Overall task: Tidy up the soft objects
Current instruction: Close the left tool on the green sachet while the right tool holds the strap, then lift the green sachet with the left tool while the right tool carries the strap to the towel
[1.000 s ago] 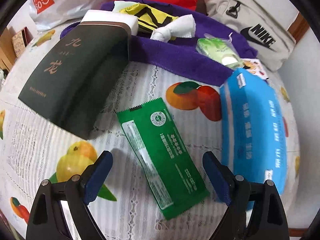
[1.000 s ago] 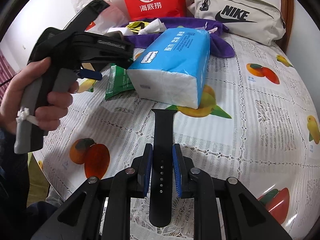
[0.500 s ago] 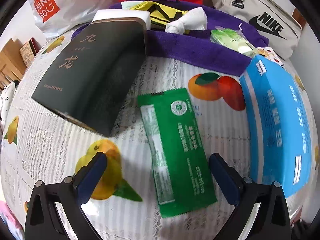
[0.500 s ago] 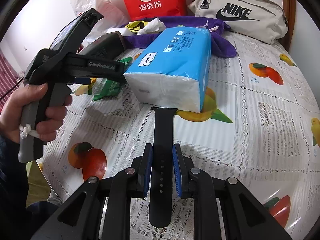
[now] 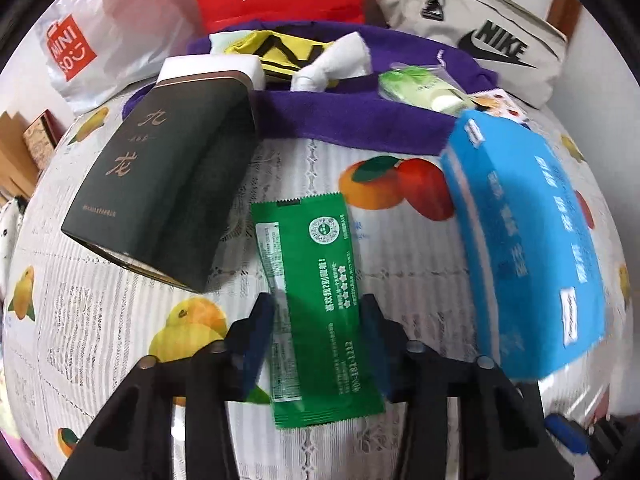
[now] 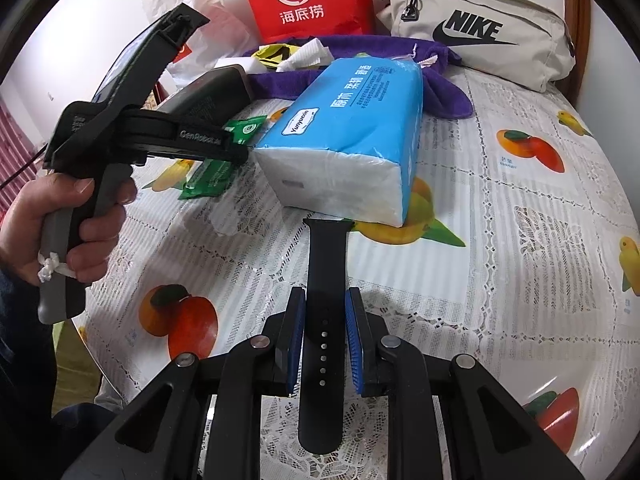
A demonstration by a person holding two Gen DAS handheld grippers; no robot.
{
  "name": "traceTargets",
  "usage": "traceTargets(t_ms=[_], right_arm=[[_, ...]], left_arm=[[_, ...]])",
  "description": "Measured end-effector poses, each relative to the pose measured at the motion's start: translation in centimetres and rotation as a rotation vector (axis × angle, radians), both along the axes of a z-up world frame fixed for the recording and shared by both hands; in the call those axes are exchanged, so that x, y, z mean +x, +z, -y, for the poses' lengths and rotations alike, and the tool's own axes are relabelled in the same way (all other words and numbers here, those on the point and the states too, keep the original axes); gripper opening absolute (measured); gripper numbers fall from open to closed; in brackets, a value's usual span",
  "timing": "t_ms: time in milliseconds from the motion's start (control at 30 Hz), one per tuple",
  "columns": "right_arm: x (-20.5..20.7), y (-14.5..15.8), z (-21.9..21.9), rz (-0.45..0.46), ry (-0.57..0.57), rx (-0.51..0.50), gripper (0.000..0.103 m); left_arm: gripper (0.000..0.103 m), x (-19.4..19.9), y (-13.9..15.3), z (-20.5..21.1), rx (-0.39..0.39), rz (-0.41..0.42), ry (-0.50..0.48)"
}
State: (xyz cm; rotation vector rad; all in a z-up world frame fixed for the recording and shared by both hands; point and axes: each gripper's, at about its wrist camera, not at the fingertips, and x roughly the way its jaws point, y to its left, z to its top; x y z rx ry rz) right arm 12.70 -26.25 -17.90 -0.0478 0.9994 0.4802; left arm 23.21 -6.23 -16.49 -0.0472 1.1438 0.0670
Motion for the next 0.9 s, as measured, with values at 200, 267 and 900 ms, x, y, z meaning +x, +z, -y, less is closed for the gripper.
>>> traceTargets(t_ms=[200,267,900], right_arm=[[0.0,-0.1,-0.5,0.000,0.004,0.001,0.020],[0.3,-0.3,-0.7,-0.007,-0.001,-0.001,0.020],[-0.8,0.5,-2.2,0.023,-0.023,-0.030,0.005]], left_arm=[[0.053,-1.1,-0.2,-0.6,-0.058,-0.002,-0.050],[0.058,-1.3,-0.2,-0.1,-0.072,0.005,-0.060],[0.032,-5.3,0.5,-3.8,-0.219,0.016,-0.087]])
